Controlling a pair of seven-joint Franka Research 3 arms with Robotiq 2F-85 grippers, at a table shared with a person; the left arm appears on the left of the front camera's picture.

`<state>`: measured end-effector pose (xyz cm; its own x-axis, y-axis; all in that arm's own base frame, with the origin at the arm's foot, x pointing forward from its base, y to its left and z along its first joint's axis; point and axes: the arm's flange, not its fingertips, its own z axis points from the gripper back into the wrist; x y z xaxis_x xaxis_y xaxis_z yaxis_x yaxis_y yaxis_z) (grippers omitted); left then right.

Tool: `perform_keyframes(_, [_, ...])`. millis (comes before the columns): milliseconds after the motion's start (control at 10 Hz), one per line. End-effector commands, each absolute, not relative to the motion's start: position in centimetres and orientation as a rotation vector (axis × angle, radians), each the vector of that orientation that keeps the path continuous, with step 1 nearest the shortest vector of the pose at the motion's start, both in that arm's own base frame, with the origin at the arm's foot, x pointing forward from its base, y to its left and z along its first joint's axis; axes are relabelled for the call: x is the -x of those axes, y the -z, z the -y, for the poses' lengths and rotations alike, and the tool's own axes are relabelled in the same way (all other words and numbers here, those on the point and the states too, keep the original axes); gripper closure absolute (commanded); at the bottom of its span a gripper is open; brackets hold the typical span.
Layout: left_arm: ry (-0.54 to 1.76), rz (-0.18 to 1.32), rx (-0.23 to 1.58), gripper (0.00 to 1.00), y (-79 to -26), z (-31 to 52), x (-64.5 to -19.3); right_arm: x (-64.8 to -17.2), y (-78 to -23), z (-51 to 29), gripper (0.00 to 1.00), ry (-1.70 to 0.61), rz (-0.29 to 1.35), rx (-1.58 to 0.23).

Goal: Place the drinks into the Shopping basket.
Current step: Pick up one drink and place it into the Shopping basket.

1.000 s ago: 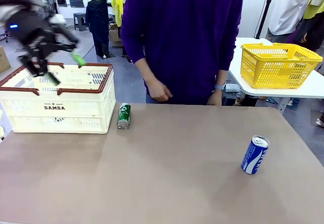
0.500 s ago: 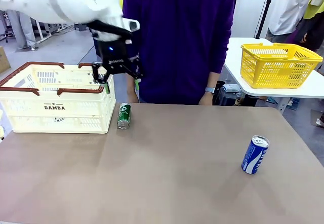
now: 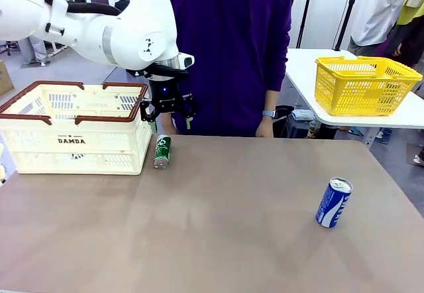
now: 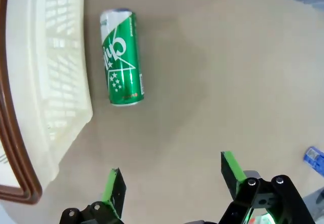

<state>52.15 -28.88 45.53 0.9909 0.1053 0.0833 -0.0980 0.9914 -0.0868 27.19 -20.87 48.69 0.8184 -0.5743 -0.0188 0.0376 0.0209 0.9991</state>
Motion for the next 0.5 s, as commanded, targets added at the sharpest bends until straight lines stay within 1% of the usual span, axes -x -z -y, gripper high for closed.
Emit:
perform_keyframes(0, [-0.100, 0.079, 0.084, 0.00, -46.9, 28.8, -50.8, -27.1, -49.2, 20.9, 0.00, 0.509, 0.443, -1.496])
perform_keyframes(100, [-0.102, 0.088, 0.083, 0.00, -45.5, 28.9, -52.2, -27.1, -49.2, 20.9, 0.00, 0.509, 0.443, -1.496])
perform_keyframes(200, [-0.095, 0.237, 0.105, 0.00, -45.0, 29.7, -54.1, -27.1, -49.2, 20.9, 0.00, 0.509, 0.443, -1.496])
perform_keyframes(300, [0.016, 0.248, 0.138, 0.00, -44.2, 30.3, -55.6, -27.1, -49.2, 20.9, 0.00, 0.509, 0.443, -1.496])
perform_keyframes(400, [0.020, 0.271, 0.117, 0.00, -43.6, 30.7, -56.3, -27.1, -49.2, 20.9, 0.00, 0.509, 0.443, -1.496])
